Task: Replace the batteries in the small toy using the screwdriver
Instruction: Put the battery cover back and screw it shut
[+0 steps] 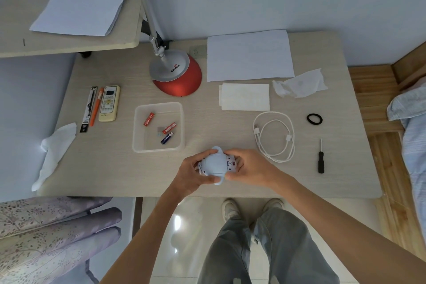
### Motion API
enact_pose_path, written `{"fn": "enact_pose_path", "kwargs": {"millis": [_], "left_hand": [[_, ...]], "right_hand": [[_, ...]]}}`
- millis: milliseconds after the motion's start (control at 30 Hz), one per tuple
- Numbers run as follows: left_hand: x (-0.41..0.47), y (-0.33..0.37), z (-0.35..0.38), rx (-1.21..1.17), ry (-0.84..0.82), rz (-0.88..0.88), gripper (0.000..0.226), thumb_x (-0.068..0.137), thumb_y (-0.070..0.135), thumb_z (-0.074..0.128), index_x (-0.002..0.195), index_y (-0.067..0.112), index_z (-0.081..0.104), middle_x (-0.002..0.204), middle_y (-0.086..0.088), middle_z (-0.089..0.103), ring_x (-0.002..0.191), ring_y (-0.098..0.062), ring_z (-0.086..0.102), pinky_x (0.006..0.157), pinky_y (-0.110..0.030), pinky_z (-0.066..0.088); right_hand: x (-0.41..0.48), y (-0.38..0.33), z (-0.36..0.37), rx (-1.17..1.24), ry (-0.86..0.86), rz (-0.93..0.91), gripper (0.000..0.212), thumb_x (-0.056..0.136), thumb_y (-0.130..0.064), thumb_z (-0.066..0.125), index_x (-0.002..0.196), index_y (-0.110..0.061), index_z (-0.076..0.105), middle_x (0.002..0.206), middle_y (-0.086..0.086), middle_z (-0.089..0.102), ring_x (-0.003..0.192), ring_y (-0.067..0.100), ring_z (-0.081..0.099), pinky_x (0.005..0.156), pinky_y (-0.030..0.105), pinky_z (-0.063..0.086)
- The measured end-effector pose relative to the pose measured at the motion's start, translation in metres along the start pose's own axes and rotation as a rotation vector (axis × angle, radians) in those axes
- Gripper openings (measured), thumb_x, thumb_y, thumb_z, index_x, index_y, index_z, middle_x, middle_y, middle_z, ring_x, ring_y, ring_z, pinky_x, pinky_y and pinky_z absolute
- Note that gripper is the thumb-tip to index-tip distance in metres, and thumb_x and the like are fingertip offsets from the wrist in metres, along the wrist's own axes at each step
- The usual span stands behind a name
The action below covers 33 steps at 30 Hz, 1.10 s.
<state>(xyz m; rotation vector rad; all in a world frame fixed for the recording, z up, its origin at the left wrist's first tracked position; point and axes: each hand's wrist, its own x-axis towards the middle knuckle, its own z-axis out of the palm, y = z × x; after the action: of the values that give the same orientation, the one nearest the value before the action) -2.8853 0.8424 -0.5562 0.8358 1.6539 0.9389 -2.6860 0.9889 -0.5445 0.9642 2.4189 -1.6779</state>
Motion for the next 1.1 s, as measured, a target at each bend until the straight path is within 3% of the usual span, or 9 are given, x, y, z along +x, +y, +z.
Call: {"fn": "enact_pose_path", "kwargs": {"millis": [100,300,433,567,733,800,933,1100], "left_hand": [[0.000,-0.004,0.002,0.003,0.012,0.005,0.084,0.067,0.004,0.101,0.142,0.019,0.068,0.136,0.004,0.068,0.119,-0.004,0.066,0.091,-0.022,0.059],[0.002,-0.012,0.004,0.032,0.034,0.027,0.083,0.067,0.000,0.100,0.142,0.015,0.068,0.135,0.005,0.068,0.116,0.002,0.066,0.092,-0.019,0.057],[0.003,-0.019,0.006,0.058,0.051,0.067,0.083,0.065,0.007,0.103,0.140,0.021,0.069,0.136,0.002,0.069,0.119,-0.004,0.066,0.093,-0.021,0.058],[0.001,-0.024,0.009,0.112,0.071,0.094,0.085,0.066,0.027,0.104,0.142,0.031,0.066,0.139,0.002,0.066,0.125,-0.021,0.064,0.096,-0.032,0.061],[0.001,-0.021,0.002,0.161,0.092,0.070,0.084,0.058,0.038,0.102,0.136,0.040,0.070,0.134,0.004,0.068,0.118,-0.021,0.067,0.093,-0.047,0.063],[0.002,-0.019,-0.001,0.162,0.079,0.051,0.084,0.056,0.039,0.104,0.133,0.041,0.072,0.132,0.004,0.069,0.114,-0.023,0.068,0.093,-0.049,0.063],[0.005,-0.018,-0.002,0.142,0.064,0.046,0.083,0.051,0.042,0.105,0.128,0.043,0.074,0.129,0.005,0.072,0.111,-0.027,0.070,0.091,-0.040,0.064],[0.010,-0.015,-0.006,0.150,0.015,0.046,0.085,0.049,0.045,0.105,0.128,0.039,0.075,0.129,0.021,0.070,0.110,-0.012,0.069,0.092,-0.036,0.065]], "right_hand": [[-0.005,0.002,0.007,-0.123,0.036,-0.006,0.071,0.073,-0.039,0.088,0.138,-0.028,0.062,0.108,-0.011,0.072,0.089,0.007,0.069,0.081,0.035,0.061],[-0.001,0.009,0.022,-0.151,0.164,-0.057,0.065,0.074,-0.034,0.089,0.134,-0.026,0.065,0.112,-0.011,0.072,0.094,0.007,0.067,0.081,0.034,0.059],[-0.001,0.014,0.026,-0.202,0.184,-0.065,0.067,0.076,-0.038,0.088,0.137,-0.027,0.063,0.116,-0.008,0.072,0.096,0.008,0.067,0.083,0.033,0.059],[-0.003,0.014,0.028,-0.244,0.188,-0.052,0.068,0.078,-0.043,0.086,0.138,-0.028,0.059,0.117,-0.008,0.070,0.096,0.009,0.065,0.083,0.034,0.059],[-0.013,0.005,0.018,-0.318,0.183,-0.028,0.068,0.082,-0.045,0.081,0.142,-0.032,0.054,0.119,-0.012,0.061,0.092,0.006,0.055,0.081,0.027,0.047],[-0.025,0.000,0.001,-0.325,0.243,-0.014,0.071,0.085,-0.044,0.080,0.148,-0.034,0.051,0.123,-0.013,0.059,0.089,0.005,0.054,0.080,0.026,0.044],[-0.059,0.008,-0.046,-0.328,0.450,0.061,0.063,0.088,-0.039,0.079,0.145,-0.036,0.052,0.120,-0.013,0.059,0.080,0.006,0.058,0.078,0.031,0.054],[-0.102,0.050,-0.093,-0.397,0.612,0.296,0.060,0.091,-0.035,0.078,0.145,-0.030,0.054,0.121,-0.009,0.061,0.086,0.011,0.063,0.083,0.034,0.057]]}}
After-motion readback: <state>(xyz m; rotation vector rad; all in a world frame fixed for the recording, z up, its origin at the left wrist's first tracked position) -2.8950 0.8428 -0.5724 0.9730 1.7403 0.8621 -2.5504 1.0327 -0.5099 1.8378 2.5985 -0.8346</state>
